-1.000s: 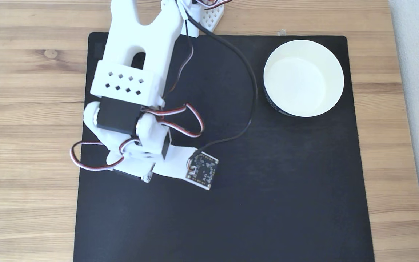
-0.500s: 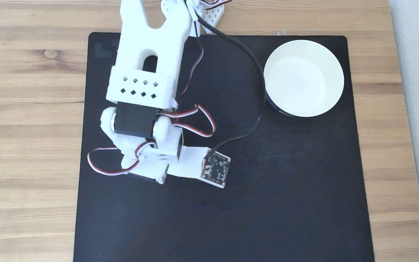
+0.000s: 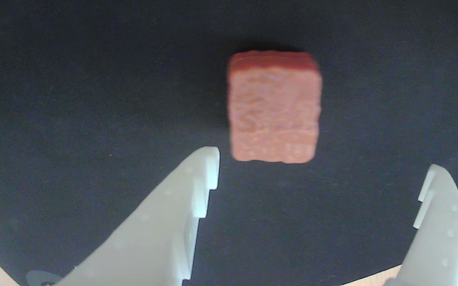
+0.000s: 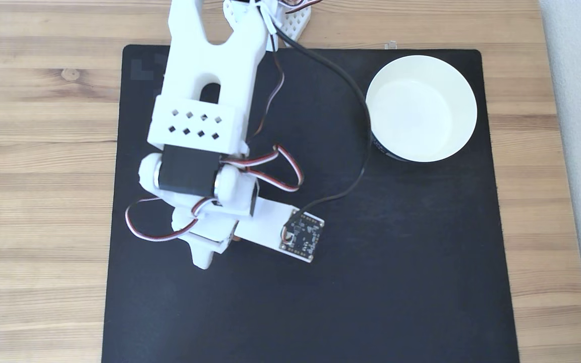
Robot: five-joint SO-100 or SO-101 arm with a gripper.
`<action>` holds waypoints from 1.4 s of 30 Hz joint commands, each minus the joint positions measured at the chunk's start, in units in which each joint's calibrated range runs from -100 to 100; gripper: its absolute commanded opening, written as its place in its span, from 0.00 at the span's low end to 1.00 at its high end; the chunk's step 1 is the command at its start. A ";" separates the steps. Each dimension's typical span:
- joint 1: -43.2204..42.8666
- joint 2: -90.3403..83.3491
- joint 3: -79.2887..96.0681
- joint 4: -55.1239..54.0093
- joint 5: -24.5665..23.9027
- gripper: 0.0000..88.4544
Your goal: Pick up the toy and place it on the plate
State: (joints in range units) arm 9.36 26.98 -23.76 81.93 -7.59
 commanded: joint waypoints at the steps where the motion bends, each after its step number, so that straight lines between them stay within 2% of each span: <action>1: 0.55 1.08 -2.60 0.37 -0.24 0.41; 12: 0.30 1.41 -2.60 0.20 -0.24 0.41; 22: 1.22 1.49 -2.60 5.96 -0.29 0.41; 35: 0.80 1.66 -2.33 2.32 0.29 0.41; 42: 0.80 8.91 -2.60 -0.31 0.23 0.41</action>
State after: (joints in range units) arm 10.03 33.06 -24.23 82.36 -7.54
